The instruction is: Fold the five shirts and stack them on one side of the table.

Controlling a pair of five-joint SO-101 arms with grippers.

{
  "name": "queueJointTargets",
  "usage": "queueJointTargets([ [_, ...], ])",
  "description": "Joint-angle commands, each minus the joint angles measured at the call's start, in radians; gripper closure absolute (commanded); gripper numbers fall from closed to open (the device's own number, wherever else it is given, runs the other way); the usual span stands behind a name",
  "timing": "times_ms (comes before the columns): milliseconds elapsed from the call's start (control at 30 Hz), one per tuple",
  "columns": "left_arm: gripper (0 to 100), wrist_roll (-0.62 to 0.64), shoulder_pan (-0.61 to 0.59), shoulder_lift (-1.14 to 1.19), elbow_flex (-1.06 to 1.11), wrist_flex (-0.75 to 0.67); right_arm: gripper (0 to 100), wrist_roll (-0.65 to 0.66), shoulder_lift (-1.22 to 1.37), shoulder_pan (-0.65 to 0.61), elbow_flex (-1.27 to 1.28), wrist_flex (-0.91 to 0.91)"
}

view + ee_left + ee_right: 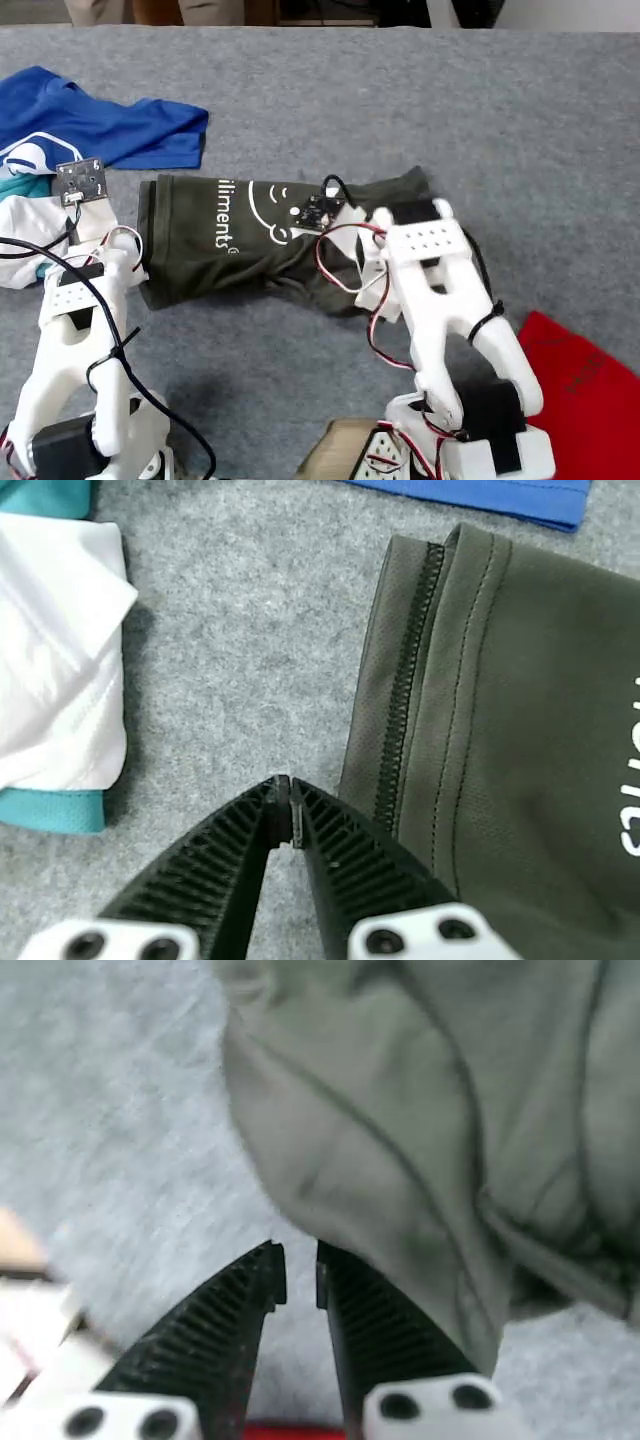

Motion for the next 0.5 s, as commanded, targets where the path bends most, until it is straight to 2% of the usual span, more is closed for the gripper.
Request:
queueJointTargets([
  [0,98,0.003,0.014,0.001,-0.015,-0.015,92.1,0.008,-0.024,-0.012,0.039,-0.121],
  [233,98,0.003,0.014,0.001,-0.015,-0.015,93.5,0.002,0.179,0.019,-0.070,-0.207],
  [300,98,0.003,0.014,0.001,-0.015,-0.015,99.0,-0.035,0.214,0.047,-0.159,-0.190],
  [467,98,0.003,0.014,0.001,-0.014,-0.015,99.4,-0.044,0.223,0.088,-0.404,-0.075],
])
